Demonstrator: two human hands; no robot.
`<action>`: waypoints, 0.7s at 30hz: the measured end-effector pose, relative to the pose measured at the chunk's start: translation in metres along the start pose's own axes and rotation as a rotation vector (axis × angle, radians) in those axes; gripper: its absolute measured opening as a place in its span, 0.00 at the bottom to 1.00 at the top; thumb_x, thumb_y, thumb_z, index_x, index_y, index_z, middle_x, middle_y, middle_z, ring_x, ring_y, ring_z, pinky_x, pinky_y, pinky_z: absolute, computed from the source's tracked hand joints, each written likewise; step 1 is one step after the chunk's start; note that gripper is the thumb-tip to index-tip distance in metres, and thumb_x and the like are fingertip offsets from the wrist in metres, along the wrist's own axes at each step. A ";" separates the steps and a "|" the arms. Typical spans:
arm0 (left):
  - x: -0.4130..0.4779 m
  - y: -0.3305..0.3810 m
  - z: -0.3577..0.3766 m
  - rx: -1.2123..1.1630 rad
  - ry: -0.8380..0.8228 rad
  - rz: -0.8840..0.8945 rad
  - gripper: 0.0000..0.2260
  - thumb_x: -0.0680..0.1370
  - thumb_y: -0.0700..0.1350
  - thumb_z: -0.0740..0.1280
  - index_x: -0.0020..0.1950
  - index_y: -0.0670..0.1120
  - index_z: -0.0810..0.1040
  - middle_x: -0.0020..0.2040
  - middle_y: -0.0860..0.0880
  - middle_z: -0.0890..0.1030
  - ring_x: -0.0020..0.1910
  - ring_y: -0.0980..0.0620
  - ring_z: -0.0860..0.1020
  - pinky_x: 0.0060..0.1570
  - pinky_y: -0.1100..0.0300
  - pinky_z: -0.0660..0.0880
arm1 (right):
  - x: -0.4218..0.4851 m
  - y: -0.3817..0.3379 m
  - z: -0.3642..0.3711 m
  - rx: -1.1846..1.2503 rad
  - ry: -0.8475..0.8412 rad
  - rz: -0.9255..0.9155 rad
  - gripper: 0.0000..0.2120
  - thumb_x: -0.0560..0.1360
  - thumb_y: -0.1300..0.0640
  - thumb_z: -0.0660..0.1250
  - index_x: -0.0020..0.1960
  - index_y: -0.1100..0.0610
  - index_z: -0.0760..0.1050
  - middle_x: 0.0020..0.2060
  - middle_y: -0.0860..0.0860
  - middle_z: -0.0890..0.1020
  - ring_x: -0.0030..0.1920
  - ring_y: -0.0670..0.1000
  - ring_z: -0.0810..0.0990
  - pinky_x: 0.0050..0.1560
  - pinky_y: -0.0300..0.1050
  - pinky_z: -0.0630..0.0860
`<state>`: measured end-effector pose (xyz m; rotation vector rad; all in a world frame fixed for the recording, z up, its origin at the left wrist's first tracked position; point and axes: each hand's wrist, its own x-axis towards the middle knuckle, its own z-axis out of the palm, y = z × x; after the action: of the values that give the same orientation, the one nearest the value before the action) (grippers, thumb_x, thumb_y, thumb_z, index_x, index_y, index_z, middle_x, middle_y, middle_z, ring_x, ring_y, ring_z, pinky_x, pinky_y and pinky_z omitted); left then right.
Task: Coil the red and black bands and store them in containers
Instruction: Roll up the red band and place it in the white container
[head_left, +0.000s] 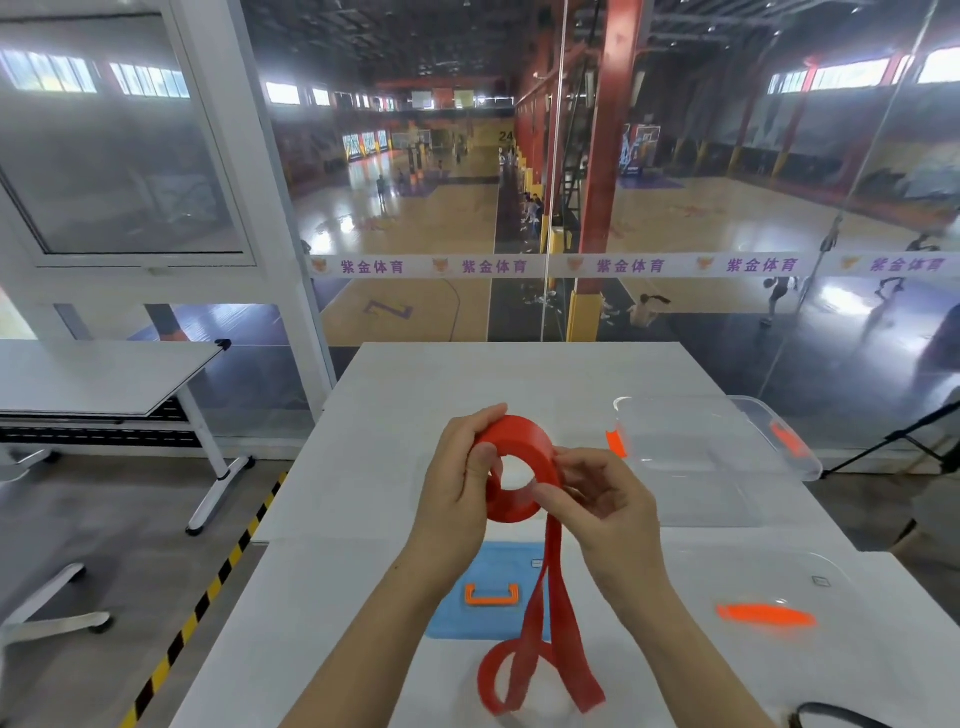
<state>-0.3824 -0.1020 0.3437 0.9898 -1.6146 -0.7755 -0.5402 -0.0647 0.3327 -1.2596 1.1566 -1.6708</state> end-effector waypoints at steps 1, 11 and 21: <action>0.000 0.001 0.002 -0.020 0.035 -0.008 0.14 0.86 0.48 0.55 0.66 0.65 0.71 0.63 0.62 0.75 0.64 0.65 0.73 0.60 0.74 0.70 | -0.001 0.001 0.002 0.019 0.000 0.013 0.16 0.70 0.67 0.80 0.53 0.53 0.82 0.46 0.51 0.88 0.48 0.52 0.88 0.52 0.42 0.84; 0.000 -0.007 -0.020 -0.039 -0.192 -0.076 0.11 0.86 0.46 0.56 0.65 0.57 0.71 0.59 0.64 0.77 0.63 0.59 0.76 0.64 0.61 0.74 | 0.003 -0.008 -0.006 -0.066 0.032 -0.038 0.15 0.69 0.68 0.81 0.48 0.50 0.87 0.48 0.45 0.89 0.49 0.48 0.89 0.56 0.42 0.84; 0.013 0.018 -0.021 0.054 -0.278 0.040 0.17 0.84 0.51 0.59 0.72 0.65 0.66 0.68 0.65 0.71 0.69 0.63 0.70 0.65 0.71 0.69 | 0.008 -0.021 -0.007 -0.186 -0.038 -0.152 0.15 0.68 0.63 0.83 0.50 0.49 0.88 0.52 0.42 0.89 0.54 0.46 0.88 0.57 0.37 0.81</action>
<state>-0.3675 -0.1053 0.3700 0.9140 -1.8967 -0.8757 -0.5498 -0.0639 0.3539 -1.5220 1.2421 -1.6702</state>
